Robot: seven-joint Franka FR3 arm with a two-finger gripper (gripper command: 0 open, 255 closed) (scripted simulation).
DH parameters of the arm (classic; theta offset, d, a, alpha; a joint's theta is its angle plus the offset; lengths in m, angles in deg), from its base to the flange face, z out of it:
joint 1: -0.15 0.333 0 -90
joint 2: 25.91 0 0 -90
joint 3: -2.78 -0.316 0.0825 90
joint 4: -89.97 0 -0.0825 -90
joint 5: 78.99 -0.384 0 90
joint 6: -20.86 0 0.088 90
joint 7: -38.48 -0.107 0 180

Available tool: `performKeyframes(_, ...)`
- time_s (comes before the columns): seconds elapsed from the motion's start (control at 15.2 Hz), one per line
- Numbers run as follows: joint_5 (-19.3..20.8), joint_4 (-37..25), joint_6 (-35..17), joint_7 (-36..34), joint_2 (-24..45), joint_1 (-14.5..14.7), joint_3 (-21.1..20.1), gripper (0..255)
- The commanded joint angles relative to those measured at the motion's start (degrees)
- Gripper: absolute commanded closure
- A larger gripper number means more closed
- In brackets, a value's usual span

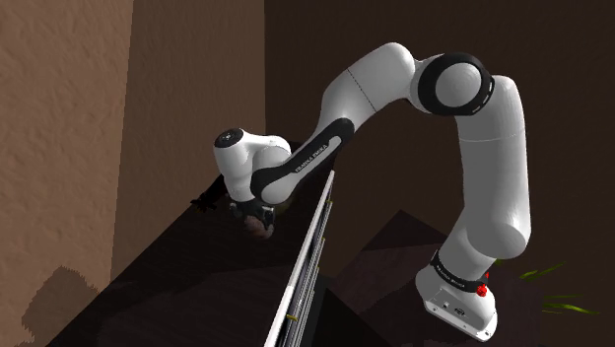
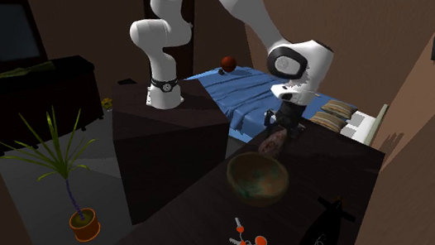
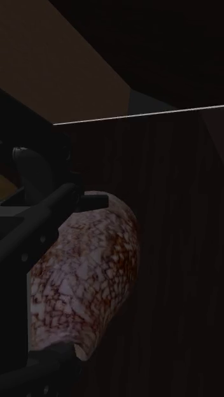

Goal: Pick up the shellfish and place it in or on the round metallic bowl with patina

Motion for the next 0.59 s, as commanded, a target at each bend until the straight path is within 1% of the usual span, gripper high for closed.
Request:
performKeyframes(0.0,-0.8,-0.06,1.04,0.5,-1.14,-0.25,-0.52,255)
performKeyframes(0.53,-3.71,-0.96,5.18,2.8,-5.11,-1.34,-2.11,255)
